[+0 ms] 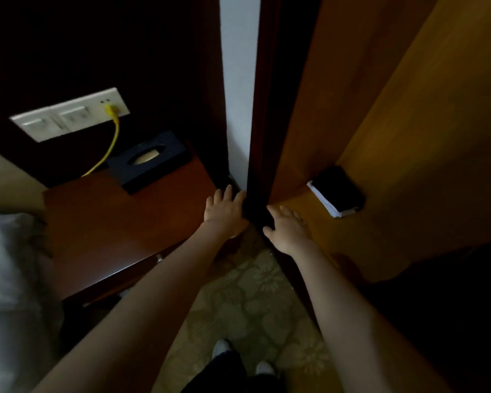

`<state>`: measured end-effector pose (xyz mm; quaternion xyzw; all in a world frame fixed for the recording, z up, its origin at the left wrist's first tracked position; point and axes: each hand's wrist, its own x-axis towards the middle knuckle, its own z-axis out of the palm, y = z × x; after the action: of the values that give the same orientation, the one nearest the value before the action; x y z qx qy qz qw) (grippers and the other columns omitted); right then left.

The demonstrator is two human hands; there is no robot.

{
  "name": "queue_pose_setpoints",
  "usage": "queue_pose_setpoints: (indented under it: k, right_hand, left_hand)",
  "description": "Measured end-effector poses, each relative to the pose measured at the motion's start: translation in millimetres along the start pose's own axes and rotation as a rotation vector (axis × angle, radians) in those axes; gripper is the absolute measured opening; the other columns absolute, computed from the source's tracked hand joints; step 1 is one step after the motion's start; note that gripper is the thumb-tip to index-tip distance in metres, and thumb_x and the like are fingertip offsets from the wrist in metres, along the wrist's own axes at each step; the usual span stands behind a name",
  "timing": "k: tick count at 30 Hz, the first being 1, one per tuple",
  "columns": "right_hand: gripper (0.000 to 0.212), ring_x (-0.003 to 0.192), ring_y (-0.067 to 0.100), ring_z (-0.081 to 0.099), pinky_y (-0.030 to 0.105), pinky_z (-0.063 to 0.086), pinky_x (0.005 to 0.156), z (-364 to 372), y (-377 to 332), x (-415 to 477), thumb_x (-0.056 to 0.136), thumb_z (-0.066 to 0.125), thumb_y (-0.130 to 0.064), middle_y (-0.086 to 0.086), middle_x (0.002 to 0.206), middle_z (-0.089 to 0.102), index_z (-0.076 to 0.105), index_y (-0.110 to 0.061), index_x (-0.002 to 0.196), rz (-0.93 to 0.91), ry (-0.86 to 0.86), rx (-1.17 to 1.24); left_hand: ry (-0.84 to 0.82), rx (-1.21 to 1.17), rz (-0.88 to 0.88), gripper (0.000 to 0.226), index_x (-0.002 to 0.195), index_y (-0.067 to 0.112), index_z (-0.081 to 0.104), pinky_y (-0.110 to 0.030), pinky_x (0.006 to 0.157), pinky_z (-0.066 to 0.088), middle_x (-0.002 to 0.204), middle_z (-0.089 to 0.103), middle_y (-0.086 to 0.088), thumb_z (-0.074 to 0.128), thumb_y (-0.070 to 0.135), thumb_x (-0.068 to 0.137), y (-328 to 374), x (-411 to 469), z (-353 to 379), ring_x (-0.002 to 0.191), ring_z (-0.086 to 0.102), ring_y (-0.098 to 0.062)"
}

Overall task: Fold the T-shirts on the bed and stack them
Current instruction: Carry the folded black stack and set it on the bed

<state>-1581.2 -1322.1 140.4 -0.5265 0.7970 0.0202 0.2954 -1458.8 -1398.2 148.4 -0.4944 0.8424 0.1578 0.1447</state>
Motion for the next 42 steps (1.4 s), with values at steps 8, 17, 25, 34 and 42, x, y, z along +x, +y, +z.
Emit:
queue_pose_setpoints:
  k: [8,17,25,34,42]
  right_hand:
    - [0.057,0.145,0.025,0.010,0.041,0.016,0.116,-16.2,-36.2,-38.1,0.100,0.039,-0.034,0.004,0.158,0.014,0.016,-0.023,0.151,-0.250,-0.008,-0.021]
    - [0.058,0.145,0.026,0.008,0.041,0.013,0.116,-46.9,-89.0,-75.6,0.099,0.038,-0.032,0.006,0.158,0.011,0.014,-0.023,0.152,-0.608,0.027,-0.304]
    - [0.057,0.146,0.026,0.007,0.041,0.013,0.116,-15.5,-146.2,-130.6,0.099,0.040,-0.029,0.007,0.158,0.012,0.017,-0.022,0.151,-0.863,0.007,-0.442]
    - [0.056,0.144,0.028,0.012,0.042,0.019,0.113,31.2,-210.3,-207.7,0.099,0.040,-0.029,0.008,0.157,0.015,0.019,-0.021,0.150,-1.099,-0.052,-0.534]
    - [0.054,0.141,0.030,0.018,0.045,0.023,0.112,114.5,-231.0,-315.2,0.098,0.041,-0.033,0.010,0.153,0.023,0.023,-0.019,0.148,-1.309,-0.129,-0.640]
  left_hand:
    - [0.097,-0.134,-0.172,0.075,0.151,0.025,0.004,-0.046,0.117,0.008,0.159,-0.004,-0.009,0.051,0.032,0.093,-12.8,-75.0,-30.3,0.145,-0.001,-0.033]
    - [0.258,-0.091,-0.351,0.074,0.151,0.024,0.003,-0.045,0.116,0.010,0.158,-0.002,-0.011,0.051,0.031,0.095,-49.1,-168.5,-50.6,0.145,0.002,-0.033]
    - [0.316,-0.134,-0.638,0.073,0.150,0.027,0.006,-0.046,0.116,0.012,0.159,0.001,-0.009,0.051,0.033,0.094,-77.4,-263.0,-23.1,0.145,0.004,-0.033]
    - [0.355,-0.244,-0.952,0.072,0.149,0.024,0.013,-0.043,0.113,0.017,0.157,0.007,-0.011,0.053,0.038,0.091,-98.9,-390.3,15.9,0.143,0.013,-0.033]
    - [0.333,-0.330,-1.153,0.074,0.150,0.024,0.010,-0.042,0.114,0.015,0.157,0.005,-0.011,0.052,0.036,0.091,-83.8,-513.8,80.8,0.143,0.010,-0.033]
